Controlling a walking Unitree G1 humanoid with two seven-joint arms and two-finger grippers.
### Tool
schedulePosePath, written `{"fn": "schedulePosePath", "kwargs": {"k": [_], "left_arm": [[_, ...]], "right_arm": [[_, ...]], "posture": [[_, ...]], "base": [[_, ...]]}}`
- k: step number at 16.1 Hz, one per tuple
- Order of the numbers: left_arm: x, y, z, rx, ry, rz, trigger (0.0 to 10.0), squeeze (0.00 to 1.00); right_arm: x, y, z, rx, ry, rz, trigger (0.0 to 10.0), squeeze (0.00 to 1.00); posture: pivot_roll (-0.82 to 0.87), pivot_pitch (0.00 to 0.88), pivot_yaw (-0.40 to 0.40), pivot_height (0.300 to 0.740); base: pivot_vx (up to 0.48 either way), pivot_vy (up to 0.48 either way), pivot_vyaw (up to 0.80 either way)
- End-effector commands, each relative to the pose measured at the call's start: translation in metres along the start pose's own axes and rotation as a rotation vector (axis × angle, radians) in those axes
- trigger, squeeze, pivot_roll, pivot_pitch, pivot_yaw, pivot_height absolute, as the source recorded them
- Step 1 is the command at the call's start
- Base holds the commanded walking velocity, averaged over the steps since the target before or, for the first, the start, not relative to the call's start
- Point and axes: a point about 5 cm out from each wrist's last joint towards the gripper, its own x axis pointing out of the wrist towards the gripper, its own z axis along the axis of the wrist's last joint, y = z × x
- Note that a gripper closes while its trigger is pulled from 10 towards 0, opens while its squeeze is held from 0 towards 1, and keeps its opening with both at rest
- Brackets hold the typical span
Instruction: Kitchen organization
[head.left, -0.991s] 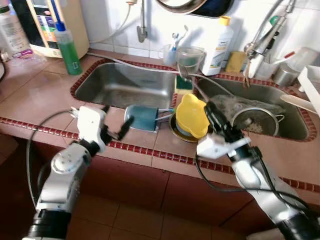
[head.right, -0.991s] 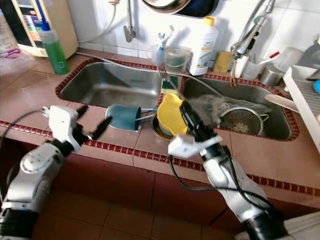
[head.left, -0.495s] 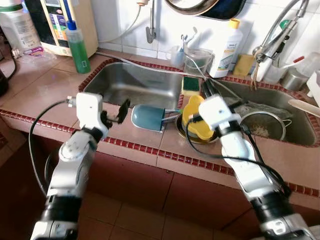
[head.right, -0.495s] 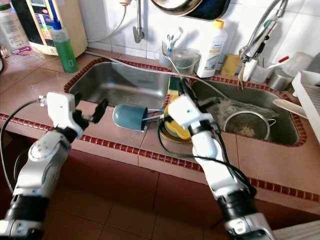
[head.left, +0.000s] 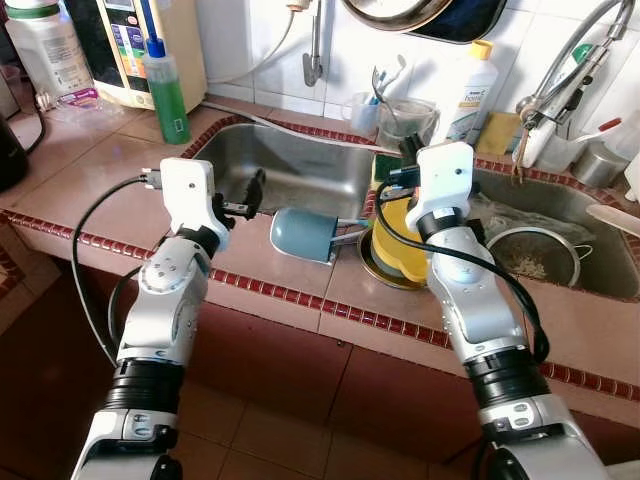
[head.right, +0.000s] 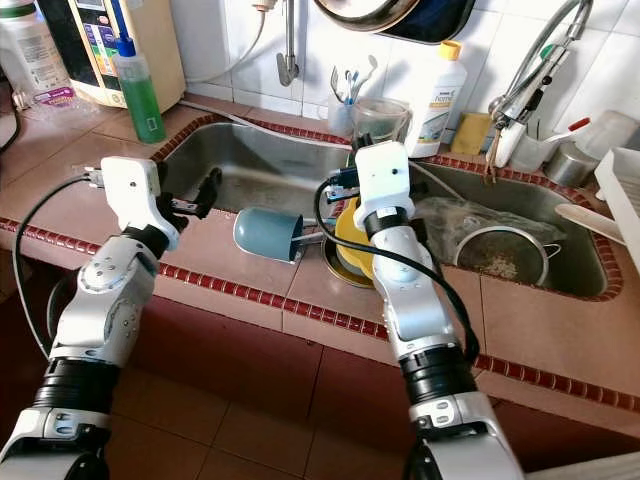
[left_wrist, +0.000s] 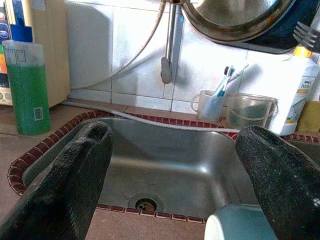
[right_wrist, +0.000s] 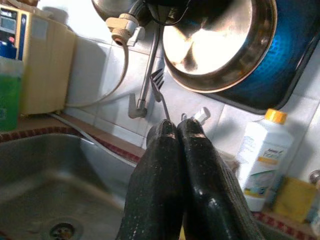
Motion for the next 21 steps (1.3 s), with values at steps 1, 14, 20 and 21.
{"fn": "schedulePosePath", "kwargs": {"k": [1, 14, 20, 21], "left_arm": [[0.002, 0.002, 0.001, -0.009, 0.003, 0.020, 10.0, 0.00], [-0.008, 0.015, -0.014, 0.025, 0.067, 0.077, 10.0, 0.00], [-0.008, 0.012, -0.017, 0.030, 0.080, 0.047, 10.0, 0.00], [-0.008, 0.012, -0.017, 0.033, 0.081, 0.046, 10.0, 0.00]], "right_arm": [[0.003, -0.003, 0.003, 0.026, -0.004, -0.007, 10.0, 0.00], [-0.027, -0.011, -0.019, 0.071, 0.049, 0.019, 10.0, 0.00], [-0.029, -0.007, -0.019, 0.077, 0.054, 0.019, 10.0, 0.00], [-0.029, -0.007, -0.020, 0.079, 0.055, 0.018, 10.0, 0.00]], "posture": [[-0.08, 0.000, -0.041, 0.740], [-0.07, 0.000, -0.023, 0.740], [-0.08, 0.000, -0.017, 0.740], [-0.08, 0.000, -0.018, 0.740]], "base": [[0.000, 0.000, 0.00], [0.000, 0.155, 0.00], [0.000, -0.021, 0.00], [0.000, 0.334, 0.00]]}}
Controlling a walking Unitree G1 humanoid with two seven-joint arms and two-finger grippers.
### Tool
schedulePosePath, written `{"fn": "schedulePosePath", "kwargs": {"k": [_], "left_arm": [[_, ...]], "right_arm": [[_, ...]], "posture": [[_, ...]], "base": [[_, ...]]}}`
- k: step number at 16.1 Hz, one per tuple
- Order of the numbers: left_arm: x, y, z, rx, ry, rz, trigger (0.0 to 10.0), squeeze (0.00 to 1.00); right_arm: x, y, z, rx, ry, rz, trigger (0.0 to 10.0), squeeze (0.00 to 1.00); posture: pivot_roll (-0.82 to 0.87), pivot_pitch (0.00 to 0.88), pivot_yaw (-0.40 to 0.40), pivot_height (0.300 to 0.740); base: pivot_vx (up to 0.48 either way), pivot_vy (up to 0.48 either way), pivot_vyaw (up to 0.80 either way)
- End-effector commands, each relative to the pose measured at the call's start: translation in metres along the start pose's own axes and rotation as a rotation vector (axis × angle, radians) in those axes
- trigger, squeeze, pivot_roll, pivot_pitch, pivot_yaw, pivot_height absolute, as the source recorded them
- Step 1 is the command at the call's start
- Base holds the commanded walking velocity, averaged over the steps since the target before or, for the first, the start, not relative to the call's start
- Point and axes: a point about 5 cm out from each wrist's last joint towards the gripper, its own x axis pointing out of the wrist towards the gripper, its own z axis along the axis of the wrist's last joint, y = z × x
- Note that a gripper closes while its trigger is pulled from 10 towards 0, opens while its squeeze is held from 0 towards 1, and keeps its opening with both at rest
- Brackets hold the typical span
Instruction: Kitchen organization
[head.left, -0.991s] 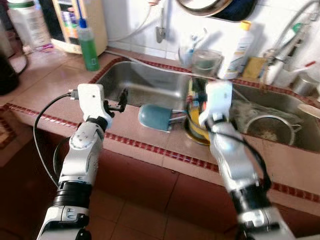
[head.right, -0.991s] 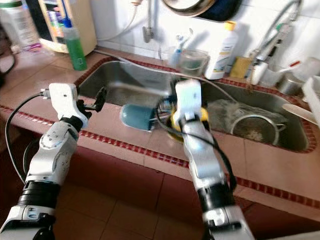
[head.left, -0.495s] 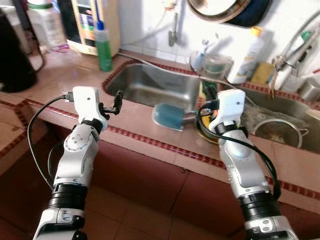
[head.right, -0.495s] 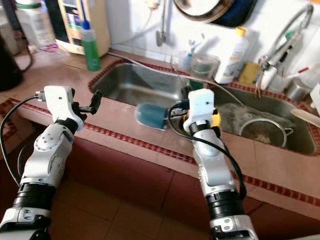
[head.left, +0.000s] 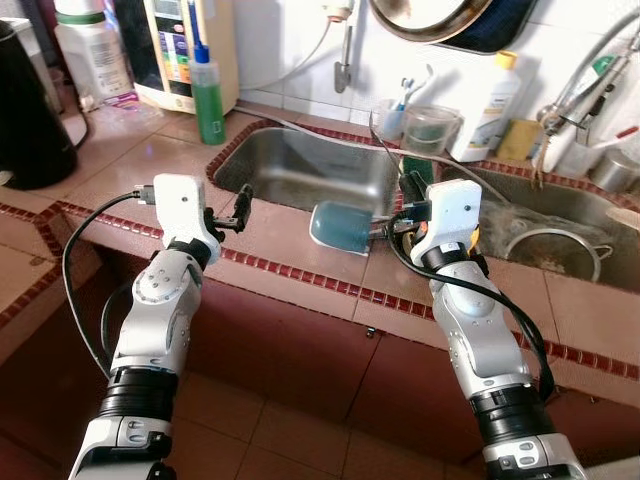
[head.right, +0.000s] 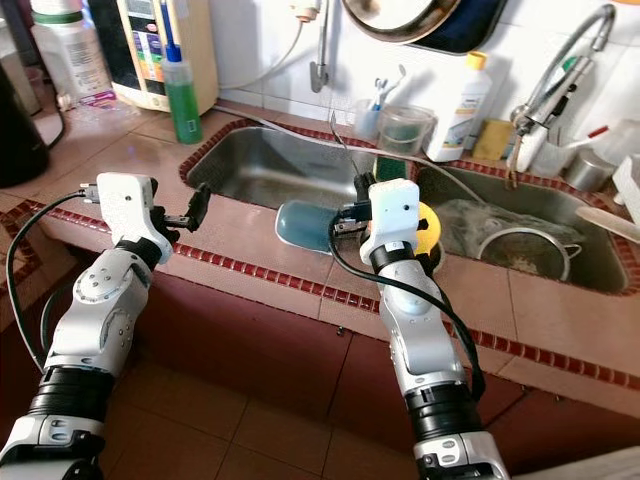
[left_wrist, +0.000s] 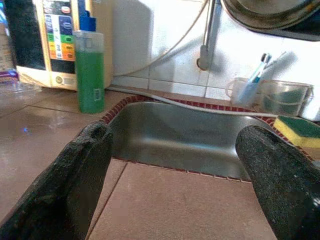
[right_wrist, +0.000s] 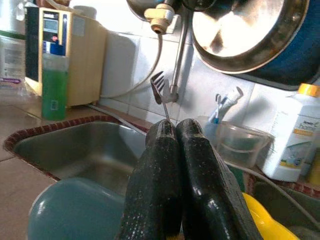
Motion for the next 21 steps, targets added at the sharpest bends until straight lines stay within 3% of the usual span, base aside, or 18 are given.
{"fn": "schedulePosePath", "kwargs": {"k": [1, 11, 14, 16, 21], "left_arm": [[0.001, -0.001, -0.001, 0.010, 0.015, -0.006, 10.0, 0.00], [-0.001, 0.000, -0.002, 0.015, 0.024, -0.009, 10.0, 0.00], [-0.003, -0.006, 0.002, 0.013, -0.015, -0.048, 10.0, 0.00], [-0.004, -0.009, 0.001, 0.066, -0.013, -0.069, 10.0, 0.00], [-0.006, -0.013, 0.001, 0.093, -0.018, -0.115, 10.0, 0.00]], "right_arm": [[0.002, 0.000, 0.005, -0.001, -0.017, 0.001, 10.0, 0.00], [0.001, 0.002, 0.004, 0.000, -0.014, 0.006, 10.0, 0.00], [0.003, 0.000, 0.004, -0.007, -0.008, 0.008, 10.0, 0.00], [0.003, -0.001, 0.004, -0.010, -0.003, 0.005, 10.0, 0.00], [0.004, 0.000, 0.004, -0.016, 0.005, 0.010, 10.0, 0.00]], "posture": [[-0.08, 0.000, -0.018, 0.740], [-0.07, 0.000, -0.021, 0.740], [-0.07, 0.000, -0.025, 0.740], [-0.07, 0.000, -0.028, 0.740], [-0.07, 0.006, -0.033, 0.740]], "base": [[0.000, 0.307, 0.00], [0.000, 0.435, 0.00], [0.000, 0.000, 0.00], [0.000, 0.000, 0.00], [0.000, 0.000, 0.00]]}}
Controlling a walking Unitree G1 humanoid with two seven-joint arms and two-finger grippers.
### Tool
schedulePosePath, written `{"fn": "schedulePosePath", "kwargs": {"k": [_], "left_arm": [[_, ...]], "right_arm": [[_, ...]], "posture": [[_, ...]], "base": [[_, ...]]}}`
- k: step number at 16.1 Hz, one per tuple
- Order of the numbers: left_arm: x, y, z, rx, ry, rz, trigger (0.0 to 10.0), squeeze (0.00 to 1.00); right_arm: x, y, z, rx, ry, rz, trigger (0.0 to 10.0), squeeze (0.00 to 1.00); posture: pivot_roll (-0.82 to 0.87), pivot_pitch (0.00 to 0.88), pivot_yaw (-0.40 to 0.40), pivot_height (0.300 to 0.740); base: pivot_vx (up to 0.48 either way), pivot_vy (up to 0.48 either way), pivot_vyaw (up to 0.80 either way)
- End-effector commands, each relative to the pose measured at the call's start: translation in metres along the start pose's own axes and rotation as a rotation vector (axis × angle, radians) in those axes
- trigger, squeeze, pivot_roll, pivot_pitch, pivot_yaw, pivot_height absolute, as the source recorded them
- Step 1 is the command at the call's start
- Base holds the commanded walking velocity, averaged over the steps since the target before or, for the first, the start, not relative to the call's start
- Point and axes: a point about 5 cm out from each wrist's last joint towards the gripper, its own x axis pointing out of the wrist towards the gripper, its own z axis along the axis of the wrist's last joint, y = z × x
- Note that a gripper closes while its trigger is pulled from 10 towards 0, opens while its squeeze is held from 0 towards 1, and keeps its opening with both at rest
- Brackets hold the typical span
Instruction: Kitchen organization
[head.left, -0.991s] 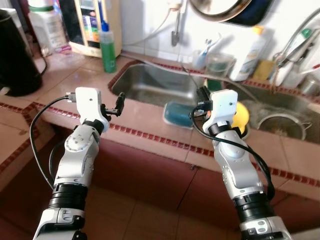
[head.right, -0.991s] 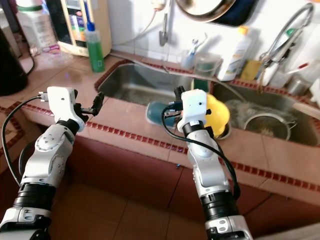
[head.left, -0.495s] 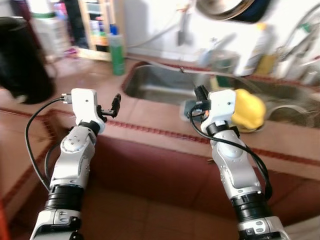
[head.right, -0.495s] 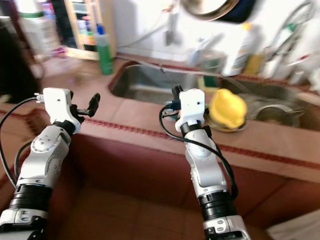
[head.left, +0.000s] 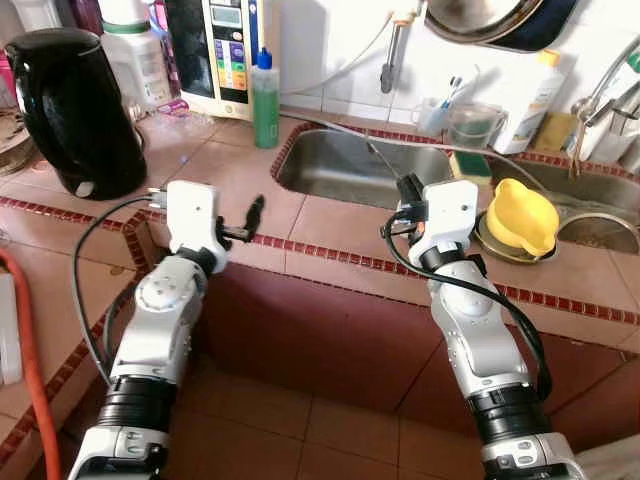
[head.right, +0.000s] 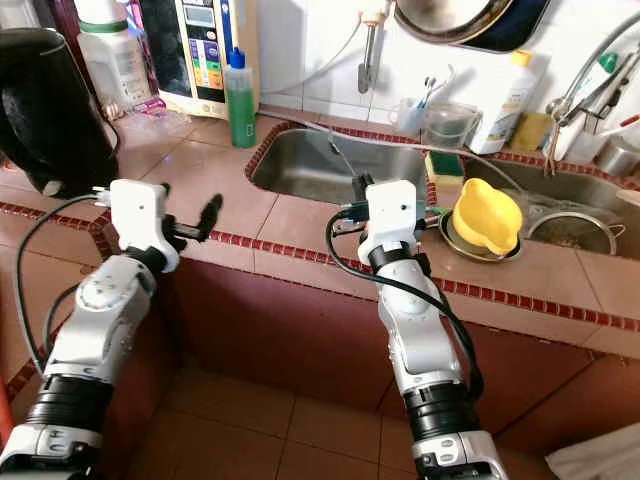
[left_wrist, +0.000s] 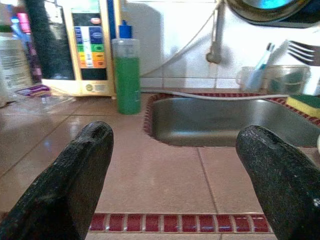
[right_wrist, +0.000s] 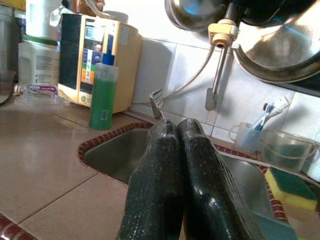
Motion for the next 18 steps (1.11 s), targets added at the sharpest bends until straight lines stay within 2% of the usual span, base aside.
{"fn": "schedulePosePath", "kwargs": {"k": [1, 8, 11, 15, 16, 18], "left_arm": [[0.000, -0.003, 0.006, 0.021, -0.028, -0.022, 10.0, 0.00], [0.001, -0.006, 0.003, 0.024, -0.011, -0.028, 10.0, 0.00], [0.002, -0.006, 0.003, 0.023, -0.009, -0.028, 10.0, 0.00], [0.003, -0.007, 0.004, 0.020, -0.019, -0.032, 10.0, 0.00], [0.003, -0.008, 0.005, -0.035, -0.037, -0.033, 10.0, 0.00], [0.004, -0.009, 0.005, -0.051, -0.031, -0.024, 10.0, 0.00]], "right_arm": [[0.004, -0.003, 0.005, -0.013, -0.007, -0.002, 10.0, 0.00], [0.005, -0.009, 0.004, -0.008, 0.013, -0.033, 10.0, 0.00], [0.005, -0.014, 0.004, -0.007, 0.017, -0.055, 10.0, 0.00], [0.006, -0.015, 0.006, -0.023, 0.011, -0.057, 10.0, 0.00], [0.006, -0.014, 0.006, -0.020, 0.011, -0.059, 10.0, 0.00], [0.007, -0.014, 0.005, 0.008, 0.027, -0.070, 10.0, 0.00]], "posture": [[-0.07, 0.008, -0.034, 0.740], [-0.08, 0.013, -0.035, 0.740], [-0.08, 0.013, -0.037, 0.740], [-0.09, 0.009, -0.038, 0.740], [-0.09, 0.008, -0.038, 0.740], [-0.09, 0.004, -0.039, 0.740]], "base": [[0.251, 0.000, 0.00], [0.331, 0.000, 0.00], [0.382, 0.000, -0.68], [0.368, 0.000, 0.00], [0.000, 0.000, 0.00], [0.000, 0.000, 0.00]]}}
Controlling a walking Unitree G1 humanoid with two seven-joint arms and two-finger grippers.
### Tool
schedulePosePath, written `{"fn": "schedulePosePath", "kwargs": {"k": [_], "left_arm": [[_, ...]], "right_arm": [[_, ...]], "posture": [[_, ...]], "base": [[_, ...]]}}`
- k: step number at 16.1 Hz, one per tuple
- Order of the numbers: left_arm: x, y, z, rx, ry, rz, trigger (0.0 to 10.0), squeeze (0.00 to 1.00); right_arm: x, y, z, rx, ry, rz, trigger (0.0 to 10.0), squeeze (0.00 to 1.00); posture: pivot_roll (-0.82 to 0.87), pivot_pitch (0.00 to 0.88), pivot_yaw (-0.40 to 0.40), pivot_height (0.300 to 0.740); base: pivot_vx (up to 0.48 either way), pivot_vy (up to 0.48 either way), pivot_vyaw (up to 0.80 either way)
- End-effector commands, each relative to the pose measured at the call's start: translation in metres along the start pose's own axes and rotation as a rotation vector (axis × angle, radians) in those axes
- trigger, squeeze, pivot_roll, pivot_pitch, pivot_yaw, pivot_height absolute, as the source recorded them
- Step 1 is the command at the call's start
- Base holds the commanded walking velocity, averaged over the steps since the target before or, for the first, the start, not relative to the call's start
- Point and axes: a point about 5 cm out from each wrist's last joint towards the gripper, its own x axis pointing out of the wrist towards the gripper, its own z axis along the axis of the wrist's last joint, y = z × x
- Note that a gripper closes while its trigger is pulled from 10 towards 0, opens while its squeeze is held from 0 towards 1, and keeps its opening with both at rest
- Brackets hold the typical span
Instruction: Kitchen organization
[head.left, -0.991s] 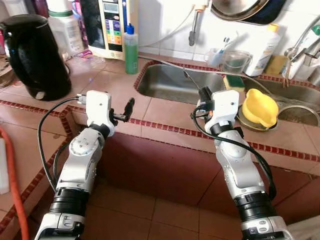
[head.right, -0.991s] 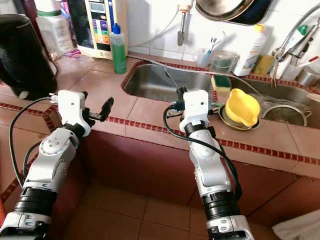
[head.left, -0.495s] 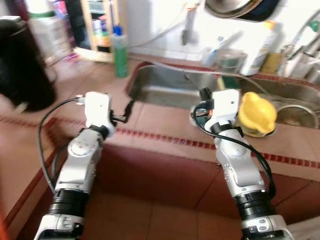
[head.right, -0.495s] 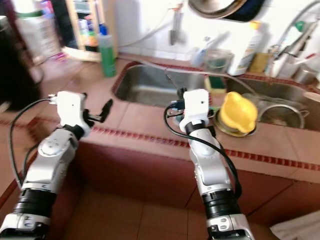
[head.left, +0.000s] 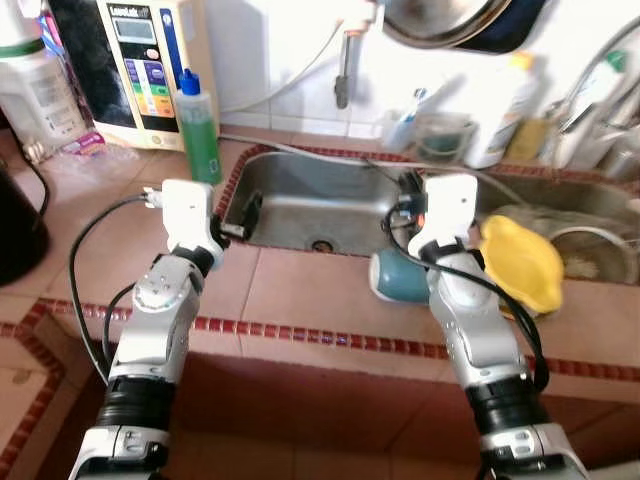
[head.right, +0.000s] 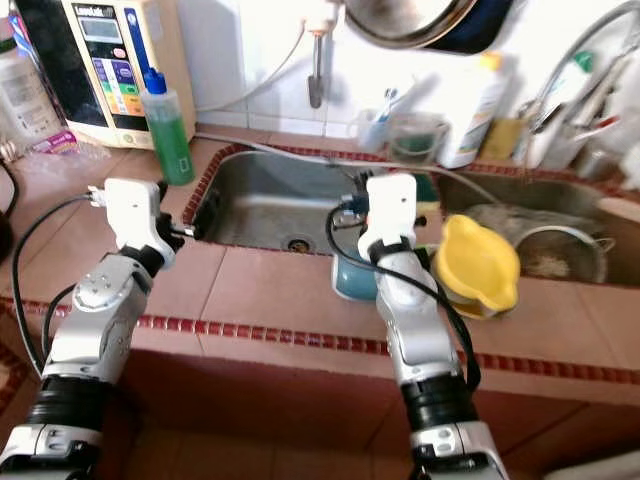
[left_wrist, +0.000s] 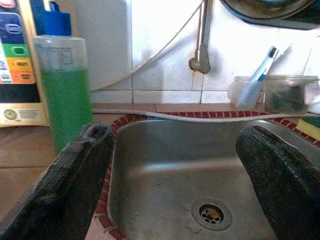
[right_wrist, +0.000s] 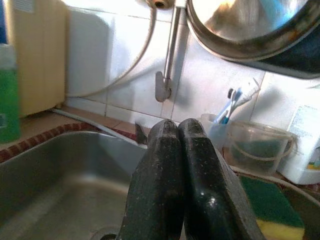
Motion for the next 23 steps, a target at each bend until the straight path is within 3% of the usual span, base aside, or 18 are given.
{"fn": "schedulePosePath", "kwargs": {"k": [1, 4, 12, 14, 17, 23], "left_arm": [[0.003, -0.010, 0.003, -0.008, -0.008, -0.034, 10.0, 0.00], [0.004, -0.011, 0.000, -0.049, 0.007, -0.030, 10.0, 0.00], [0.005, -0.019, -0.001, -0.053, 0.009, -0.056, 10.0, 0.00], [0.003, -0.034, 0.000, -0.016, 0.012, -0.148, 10.0, 0.00], [0.001, -0.047, 0.002, -0.015, 0.018, -0.208, 10.0, 0.00], [-0.012, -0.086, 0.014, -0.015, 0.069, -0.468, 10.0, 0.00]], "right_arm": [[0.000, -0.011, -0.001, 0.005, 0.023, -0.046, 10.0, 0.00], [0.002, -0.012, -0.011, 0.048, 0.124, -0.094, 10.0, 0.00], [0.001, -0.020, -0.013, 0.047, 0.146, -0.127, 10.0, 0.00], [0.003, -0.027, -0.012, 0.074, 0.152, -0.158, 10.0, 0.00], [0.002, -0.034, -0.013, 0.066, 0.154, -0.170, 10.0, 0.00], [0.000, -0.047, -0.014, 0.093, 0.178, -0.217, 10.0, 0.00]], "posture": [[-0.09, 0.001, -0.039, 0.740], [-0.09, 0.000, -0.040, 0.740], [-0.10, 0.000, -0.043, 0.740], [-0.10, 0.000, -0.040, 0.740], [-0.10, 0.000, -0.036, 0.740], [-0.10, 0.015, -0.021, 0.740]], "base": [[0.000, 0.000, 0.00], [0.000, 0.000, 0.00], [0.000, 0.000, 0.00], [0.000, 0.000, 0.00], [0.000, 0.000, 0.00], [0.000, 0.000, 0.00]]}}
